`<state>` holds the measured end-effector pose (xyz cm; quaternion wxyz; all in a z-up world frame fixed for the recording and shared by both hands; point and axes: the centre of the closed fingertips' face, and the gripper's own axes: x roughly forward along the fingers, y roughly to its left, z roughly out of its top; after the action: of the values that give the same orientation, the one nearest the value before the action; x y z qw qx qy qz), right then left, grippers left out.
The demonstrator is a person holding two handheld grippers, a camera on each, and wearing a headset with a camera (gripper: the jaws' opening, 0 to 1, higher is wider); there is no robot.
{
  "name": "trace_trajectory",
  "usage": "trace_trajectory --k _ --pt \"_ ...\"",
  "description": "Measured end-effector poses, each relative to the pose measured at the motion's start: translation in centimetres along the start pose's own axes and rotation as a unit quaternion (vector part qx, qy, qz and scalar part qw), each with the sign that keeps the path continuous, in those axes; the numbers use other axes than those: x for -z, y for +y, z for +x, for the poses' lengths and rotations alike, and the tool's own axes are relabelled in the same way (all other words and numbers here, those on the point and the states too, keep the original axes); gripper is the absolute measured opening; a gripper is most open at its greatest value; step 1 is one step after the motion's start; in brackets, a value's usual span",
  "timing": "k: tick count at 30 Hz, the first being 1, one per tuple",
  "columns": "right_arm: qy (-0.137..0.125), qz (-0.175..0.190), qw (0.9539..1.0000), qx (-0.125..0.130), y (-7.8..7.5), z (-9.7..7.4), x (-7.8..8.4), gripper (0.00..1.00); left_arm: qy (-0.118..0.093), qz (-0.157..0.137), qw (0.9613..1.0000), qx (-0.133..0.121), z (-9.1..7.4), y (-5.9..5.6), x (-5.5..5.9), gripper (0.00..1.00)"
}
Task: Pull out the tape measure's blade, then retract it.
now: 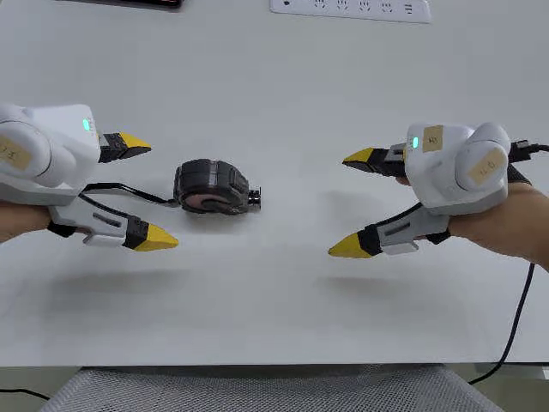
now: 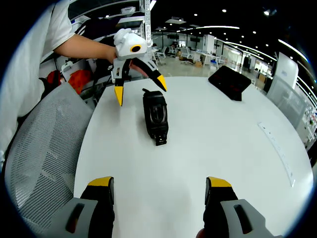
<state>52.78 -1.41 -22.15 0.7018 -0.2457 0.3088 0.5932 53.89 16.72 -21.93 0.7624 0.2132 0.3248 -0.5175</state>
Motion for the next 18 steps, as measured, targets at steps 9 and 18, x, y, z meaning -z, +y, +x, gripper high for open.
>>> trace_trajectory --k 9,18 --pt "-0.002 -0.004 1.0 -0.006 -0.4 0.7 -0.3 0.71 0.006 0.008 0.9999 0.009 0.9 0.3 -0.5 0.7" --pt "-0.005 -0.005 0.9999 -0.015 -0.6 1.4 -0.6 0.68 0.013 0.014 0.9996 0.02 2.0 0.3 -0.6 0.63"
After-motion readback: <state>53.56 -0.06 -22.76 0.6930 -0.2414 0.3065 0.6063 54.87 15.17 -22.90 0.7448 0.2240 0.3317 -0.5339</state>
